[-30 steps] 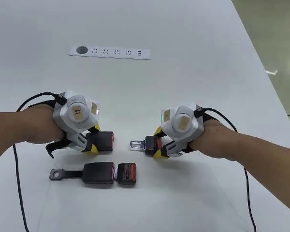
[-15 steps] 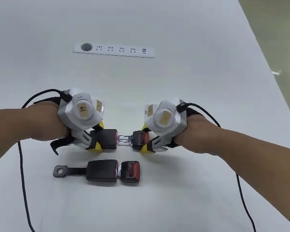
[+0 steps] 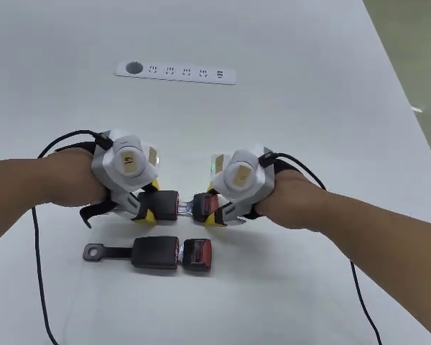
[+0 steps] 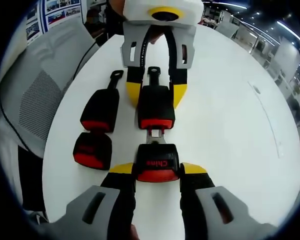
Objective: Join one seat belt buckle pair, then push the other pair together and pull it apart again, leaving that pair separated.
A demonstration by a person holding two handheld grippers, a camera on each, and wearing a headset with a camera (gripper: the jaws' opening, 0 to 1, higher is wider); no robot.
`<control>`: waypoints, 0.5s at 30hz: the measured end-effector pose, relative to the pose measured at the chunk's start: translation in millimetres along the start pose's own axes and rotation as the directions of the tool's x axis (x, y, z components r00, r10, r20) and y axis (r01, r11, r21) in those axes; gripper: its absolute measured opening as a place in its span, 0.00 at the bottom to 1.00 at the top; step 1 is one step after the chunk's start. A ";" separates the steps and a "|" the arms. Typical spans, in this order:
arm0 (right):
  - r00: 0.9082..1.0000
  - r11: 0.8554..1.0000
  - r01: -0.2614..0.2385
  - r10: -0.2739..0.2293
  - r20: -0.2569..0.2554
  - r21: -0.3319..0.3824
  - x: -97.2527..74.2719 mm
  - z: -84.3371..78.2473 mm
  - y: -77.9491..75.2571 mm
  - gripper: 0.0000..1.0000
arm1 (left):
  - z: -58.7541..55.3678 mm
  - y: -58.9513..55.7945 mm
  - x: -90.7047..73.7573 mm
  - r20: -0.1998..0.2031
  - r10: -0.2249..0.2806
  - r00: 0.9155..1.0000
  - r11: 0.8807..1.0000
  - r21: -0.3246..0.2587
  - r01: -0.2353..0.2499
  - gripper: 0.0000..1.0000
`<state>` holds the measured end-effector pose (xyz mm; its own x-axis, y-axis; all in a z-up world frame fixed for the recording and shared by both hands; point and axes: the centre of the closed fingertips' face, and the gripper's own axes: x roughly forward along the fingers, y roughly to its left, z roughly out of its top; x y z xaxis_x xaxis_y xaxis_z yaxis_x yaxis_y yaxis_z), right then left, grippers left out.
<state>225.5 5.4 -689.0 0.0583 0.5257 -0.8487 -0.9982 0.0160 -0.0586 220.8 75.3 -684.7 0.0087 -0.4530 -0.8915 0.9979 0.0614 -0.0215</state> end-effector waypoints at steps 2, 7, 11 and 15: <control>1.000 1.000 -0.002 0.002 0.002 0.026 1.2 0.5 1.6 0.32 | 0.8 -0.6 -0.5 0.002 0.000 1.000 1.000 -0.001 0.000 0.34; 1.000 1.000 -0.012 0.011 0.005 0.023 3.0 2.4 2.1 0.31 | -0.3 -0.1 -0.4 -0.001 0.003 1.000 1.000 0.007 -0.003 0.33; 1.000 1.000 -0.002 0.002 0.001 0.020 2.8 3.8 3.0 0.31 | -0.9 0.7 -0.4 0.008 -0.004 1.000 1.000 0.017 0.003 0.33; 1.000 1.000 -0.001 0.001 -0.003 0.026 3.9 4.9 2.2 0.31 | -1.5 0.9 -0.3 0.017 -0.005 1.000 1.000 0.018 0.005 0.33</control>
<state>223.5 11.7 -689.8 0.0573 0.5231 -0.8504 -0.9983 0.0376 -0.0441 221.5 76.8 -685.1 0.0046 -0.4680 -0.8837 0.9989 0.0436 -0.0178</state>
